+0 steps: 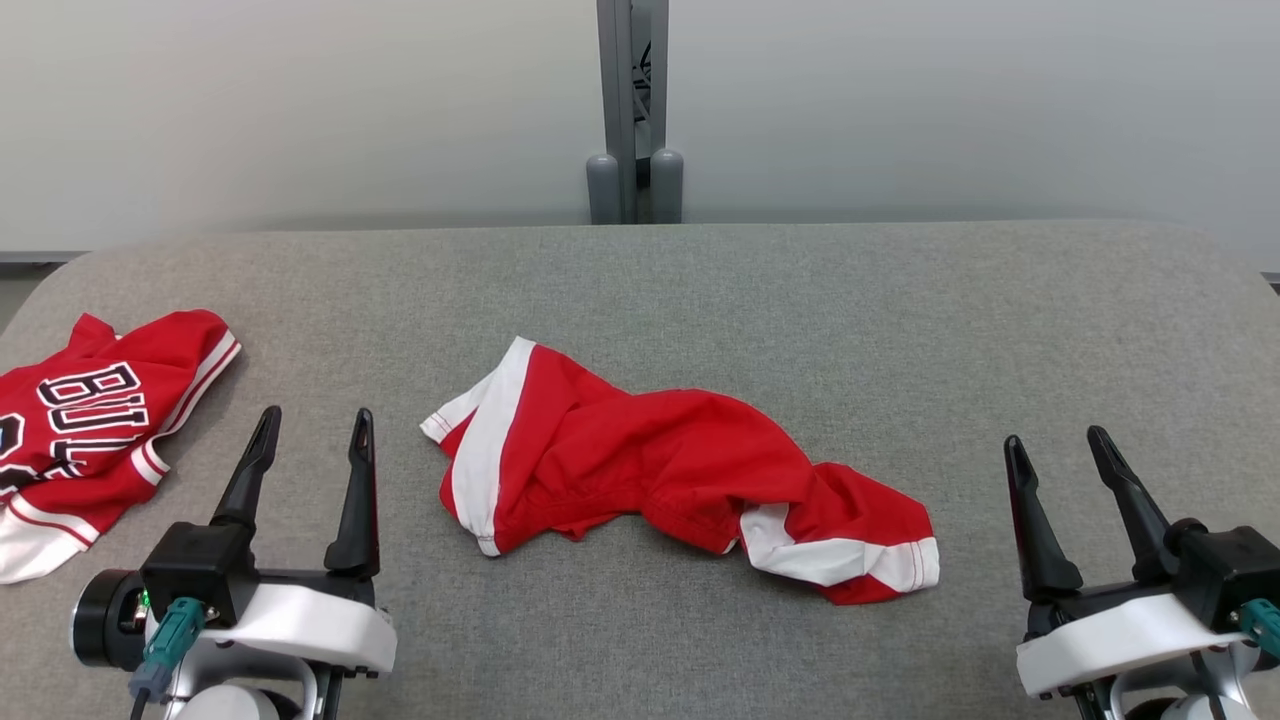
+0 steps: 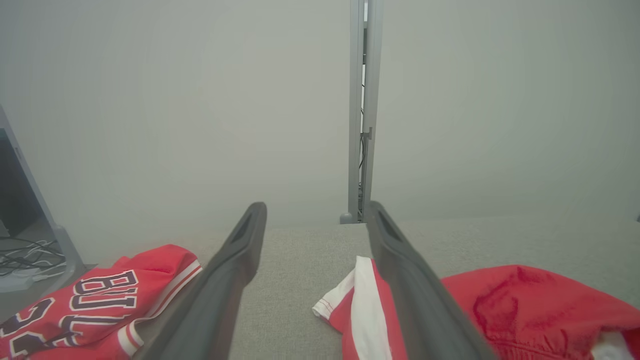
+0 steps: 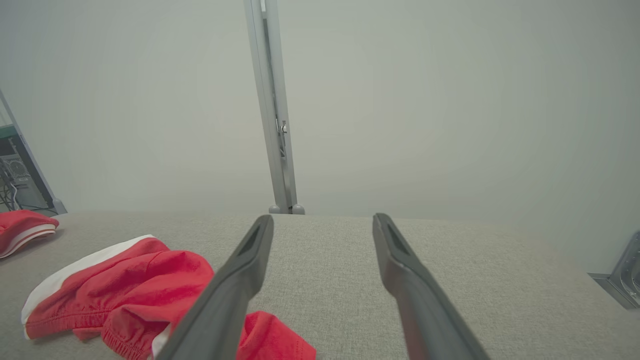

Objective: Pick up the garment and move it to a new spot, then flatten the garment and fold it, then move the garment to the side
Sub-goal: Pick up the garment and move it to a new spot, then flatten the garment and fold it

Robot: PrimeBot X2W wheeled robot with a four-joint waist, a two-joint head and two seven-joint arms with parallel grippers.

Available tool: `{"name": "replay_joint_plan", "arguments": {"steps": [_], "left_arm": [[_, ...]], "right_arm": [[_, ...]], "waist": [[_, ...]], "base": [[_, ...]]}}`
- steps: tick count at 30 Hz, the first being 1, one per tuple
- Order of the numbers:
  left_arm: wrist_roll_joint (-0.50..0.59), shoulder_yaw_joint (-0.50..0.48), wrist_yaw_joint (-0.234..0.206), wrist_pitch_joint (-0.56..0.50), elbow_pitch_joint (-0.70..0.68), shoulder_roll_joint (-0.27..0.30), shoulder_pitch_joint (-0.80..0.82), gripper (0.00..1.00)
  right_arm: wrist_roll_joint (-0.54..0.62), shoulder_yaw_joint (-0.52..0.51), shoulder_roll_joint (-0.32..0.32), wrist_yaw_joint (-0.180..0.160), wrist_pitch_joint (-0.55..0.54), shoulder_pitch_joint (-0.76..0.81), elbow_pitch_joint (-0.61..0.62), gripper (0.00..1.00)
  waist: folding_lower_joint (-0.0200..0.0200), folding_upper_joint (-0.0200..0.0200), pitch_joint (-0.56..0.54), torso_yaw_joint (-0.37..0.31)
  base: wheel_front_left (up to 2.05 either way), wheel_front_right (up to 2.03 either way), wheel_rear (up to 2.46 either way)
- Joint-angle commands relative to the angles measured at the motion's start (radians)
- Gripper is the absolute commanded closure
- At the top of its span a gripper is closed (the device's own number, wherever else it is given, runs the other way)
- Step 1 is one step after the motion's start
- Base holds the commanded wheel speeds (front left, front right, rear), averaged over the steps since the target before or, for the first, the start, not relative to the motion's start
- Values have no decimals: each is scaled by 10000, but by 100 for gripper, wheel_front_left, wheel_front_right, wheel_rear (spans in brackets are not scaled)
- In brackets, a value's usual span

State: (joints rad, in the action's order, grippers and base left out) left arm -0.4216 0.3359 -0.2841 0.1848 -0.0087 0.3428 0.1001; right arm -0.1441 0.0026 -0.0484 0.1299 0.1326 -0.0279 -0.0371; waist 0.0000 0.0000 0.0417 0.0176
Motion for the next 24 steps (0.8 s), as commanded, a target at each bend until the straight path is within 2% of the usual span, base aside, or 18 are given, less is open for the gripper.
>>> {"name": "replay_joint_plan", "arguments": {"steps": [1, 22, 24], "left_arm": [[-38, -77, -99, -65, -99, 119, -160, 0], [-177, 47, -287, -644, -384, 339, -461, 0], [-209, 166, -206, -735, -463, 277, -363, 0]], "right_arm": [[-53, -52, -47, 16, 11, 137, 48, 0], [-174, -140, -47, 16, -81, 415, 146, 0], [-171, -125, -47, 16, -93, 396, 137, 0]], "waist": [[0, 0, -71, -25], [0, 0, -201, -18], [0, 0, -173, -19]], "base": [[0, 0, 0], [0, 0, 0], [0, 0, 0]]}}
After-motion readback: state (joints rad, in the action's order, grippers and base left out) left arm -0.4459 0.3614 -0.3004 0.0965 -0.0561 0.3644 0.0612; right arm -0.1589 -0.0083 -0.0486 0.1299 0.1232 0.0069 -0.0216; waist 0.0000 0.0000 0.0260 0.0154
